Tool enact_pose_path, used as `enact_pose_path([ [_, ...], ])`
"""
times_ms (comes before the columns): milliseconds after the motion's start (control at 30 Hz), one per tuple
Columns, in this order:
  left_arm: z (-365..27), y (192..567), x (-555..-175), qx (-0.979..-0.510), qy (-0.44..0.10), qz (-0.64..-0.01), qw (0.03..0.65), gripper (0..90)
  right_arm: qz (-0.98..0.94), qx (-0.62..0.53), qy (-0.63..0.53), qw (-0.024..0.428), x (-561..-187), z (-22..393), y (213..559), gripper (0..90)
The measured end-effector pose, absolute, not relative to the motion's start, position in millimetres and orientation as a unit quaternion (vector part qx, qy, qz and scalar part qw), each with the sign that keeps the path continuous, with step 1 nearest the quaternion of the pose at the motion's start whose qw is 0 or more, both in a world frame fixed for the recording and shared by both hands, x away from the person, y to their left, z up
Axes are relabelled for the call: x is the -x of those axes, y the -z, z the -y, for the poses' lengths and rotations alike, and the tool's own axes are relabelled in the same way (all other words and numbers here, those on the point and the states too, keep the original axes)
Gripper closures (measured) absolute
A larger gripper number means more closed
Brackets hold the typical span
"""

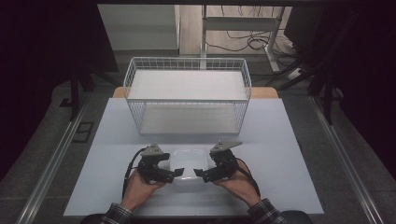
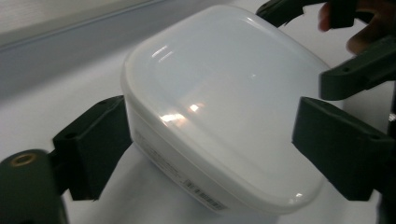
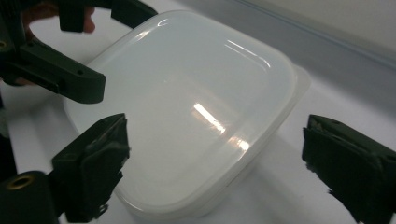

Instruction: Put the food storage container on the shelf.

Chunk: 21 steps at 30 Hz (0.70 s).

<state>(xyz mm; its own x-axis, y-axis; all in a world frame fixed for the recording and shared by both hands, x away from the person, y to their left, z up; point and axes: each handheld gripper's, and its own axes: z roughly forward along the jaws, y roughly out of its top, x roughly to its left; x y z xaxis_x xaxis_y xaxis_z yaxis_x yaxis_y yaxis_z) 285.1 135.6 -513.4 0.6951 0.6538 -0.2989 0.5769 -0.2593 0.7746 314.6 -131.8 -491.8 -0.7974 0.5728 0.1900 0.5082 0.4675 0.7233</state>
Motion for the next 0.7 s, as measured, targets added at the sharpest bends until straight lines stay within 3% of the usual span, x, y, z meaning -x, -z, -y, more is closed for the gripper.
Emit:
enact_pose_path([
  [67,-136.1,512.6,-283.1,-0.792,-0.026,-0.391,0.468,14.1,-0.851,-0.326,-0.412,0.012,-315.1,133.6,492.5,19.1],
  [167,-135.8,509.5,-277.5,-0.791,-0.020,-0.403,0.459,18.8,-0.854,-0.329,-0.404,0.001,-311.7,134.0,490.6,20.9],
  [367,-143.0,501.0,-262.3,-0.783,-0.031,-0.417,0.460,45.4,-0.846,-0.357,-0.395,0.018,-301.1,142.2,479.4,46.1],
  [500,-147.4,498.3,-255.1,-0.775,-0.032,-0.422,0.470,58.3,-0.834,-0.375,-0.406,0.013,-294.2,149.9,475.2,60.3],
  [600,-149.8,497.2,-253.1,-0.764,-0.038,-0.428,0.481,65.8,-0.821,-0.387,-0.420,0.019,-290.4,153.5,473.2,66.6],
  [700,-149.7,497.5,-253.4,-0.759,-0.040,-0.435,0.483,66.8,-0.817,-0.390,-0.423,0.027,-289.6,152.9,473.2,67.6],
])
